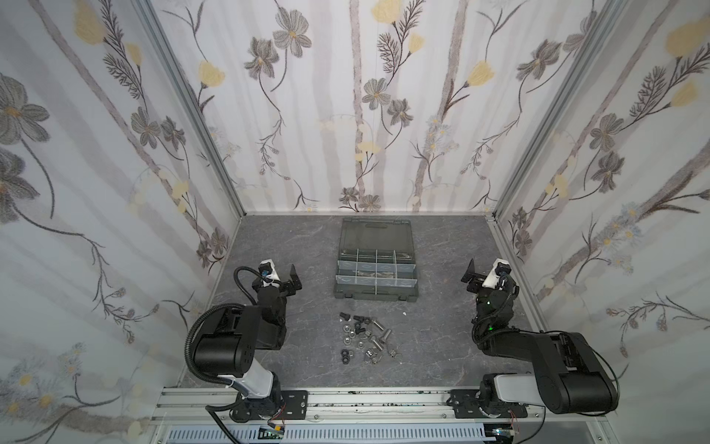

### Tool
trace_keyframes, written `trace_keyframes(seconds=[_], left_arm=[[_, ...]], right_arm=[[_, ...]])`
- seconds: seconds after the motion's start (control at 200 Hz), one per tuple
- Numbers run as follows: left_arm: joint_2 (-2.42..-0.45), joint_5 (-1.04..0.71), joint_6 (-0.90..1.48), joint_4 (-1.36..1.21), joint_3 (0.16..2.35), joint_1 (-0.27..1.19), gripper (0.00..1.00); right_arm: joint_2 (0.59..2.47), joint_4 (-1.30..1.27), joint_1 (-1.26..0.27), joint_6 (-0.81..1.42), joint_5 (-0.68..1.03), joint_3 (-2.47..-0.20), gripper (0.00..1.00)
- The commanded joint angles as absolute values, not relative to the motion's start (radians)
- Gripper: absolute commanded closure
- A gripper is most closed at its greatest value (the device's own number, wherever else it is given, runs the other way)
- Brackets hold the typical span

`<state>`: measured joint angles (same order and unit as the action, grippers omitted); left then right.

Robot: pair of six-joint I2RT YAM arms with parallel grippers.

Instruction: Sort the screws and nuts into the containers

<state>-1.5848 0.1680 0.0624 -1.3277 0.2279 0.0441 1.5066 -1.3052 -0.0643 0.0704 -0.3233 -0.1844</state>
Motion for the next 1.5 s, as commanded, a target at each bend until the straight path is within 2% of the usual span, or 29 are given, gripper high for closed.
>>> trace_keyframes(seconds=[0.0, 1.389, 1.494], left_arm=[[-1.585, 0.166, 0.063, -1.353, 0.232, 0.043, 0.00], [-1.585, 0.168, 0.061, -1.343, 0.235, 0.044, 0.00], [-1.482, 0.214, 0.055, -1.265, 0.232, 0.061, 0.00]], right_arm=[[1.506, -1.336, -0.066, 0.068, -0.317, -0.184, 0.00], [1.503, -1.345, -0.064, 0.067, -0.314, -0.181, 0.00], [1.407, -1.297, -0.077, 0.044, -0.298, -0.171, 0.00]])
